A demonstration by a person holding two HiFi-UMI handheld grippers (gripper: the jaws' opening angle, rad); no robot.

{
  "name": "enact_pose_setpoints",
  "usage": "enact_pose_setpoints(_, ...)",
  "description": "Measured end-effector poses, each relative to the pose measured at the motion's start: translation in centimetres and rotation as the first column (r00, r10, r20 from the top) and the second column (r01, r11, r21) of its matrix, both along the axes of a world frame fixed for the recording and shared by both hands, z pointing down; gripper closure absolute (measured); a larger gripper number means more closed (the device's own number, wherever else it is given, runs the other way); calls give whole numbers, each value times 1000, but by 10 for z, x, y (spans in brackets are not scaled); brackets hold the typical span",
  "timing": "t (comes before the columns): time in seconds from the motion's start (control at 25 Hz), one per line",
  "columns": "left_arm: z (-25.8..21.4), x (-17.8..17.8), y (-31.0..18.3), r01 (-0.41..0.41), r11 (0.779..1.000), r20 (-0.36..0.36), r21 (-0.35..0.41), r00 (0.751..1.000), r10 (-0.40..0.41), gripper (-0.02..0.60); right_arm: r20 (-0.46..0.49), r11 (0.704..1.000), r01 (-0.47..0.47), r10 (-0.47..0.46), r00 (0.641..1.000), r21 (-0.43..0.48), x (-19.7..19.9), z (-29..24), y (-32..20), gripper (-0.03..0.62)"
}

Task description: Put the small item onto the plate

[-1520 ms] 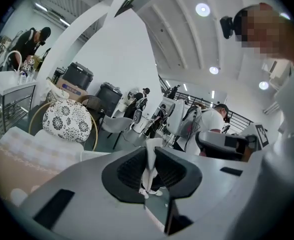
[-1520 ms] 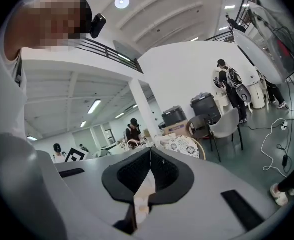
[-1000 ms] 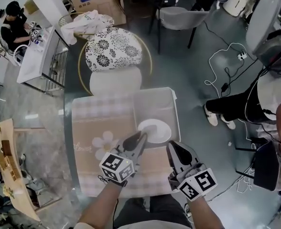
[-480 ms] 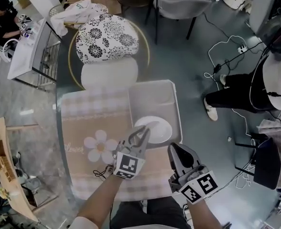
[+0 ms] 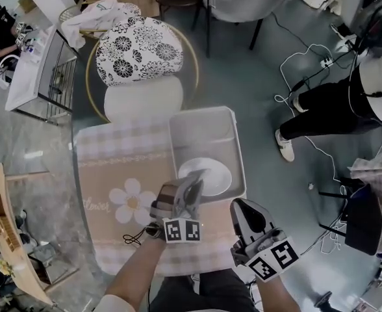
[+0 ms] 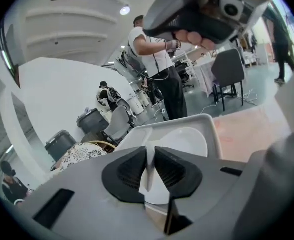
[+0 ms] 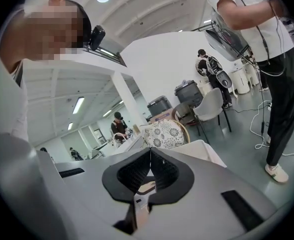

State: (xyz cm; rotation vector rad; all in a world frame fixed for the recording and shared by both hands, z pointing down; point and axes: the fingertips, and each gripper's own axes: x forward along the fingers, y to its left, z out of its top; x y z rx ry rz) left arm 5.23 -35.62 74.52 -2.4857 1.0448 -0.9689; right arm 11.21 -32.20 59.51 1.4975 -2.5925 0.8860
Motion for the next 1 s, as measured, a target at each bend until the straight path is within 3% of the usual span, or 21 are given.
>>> enact_pose_setpoints(0.28, 5, 14, 8, -84, 994, 94, 71, 993, 77, 522, 9, 1000, -8, 8, 1000, -8, 3, 5, 3, 580)
enact_pose_setpoints(0.52, 22, 28, 19, -151, 987, 143, 56, 980, 141, 494, -7, 1000, -3, 3, 1000, -14, 6, 7, 10, 580)
enact_pose_setpoints(0.8, 31, 23, 30, -142, 989, 111, -31, 983, 145, 450, 19, 1000, 22, -22, 1000, -18, 7, -2, 19, 580)
enact_pose_setpoints(1.0, 11, 23, 35, -116, 991, -7, -62, 993, 116, 419, 29, 1000, 22, -22, 999, -9, 10, -18, 25, 579)
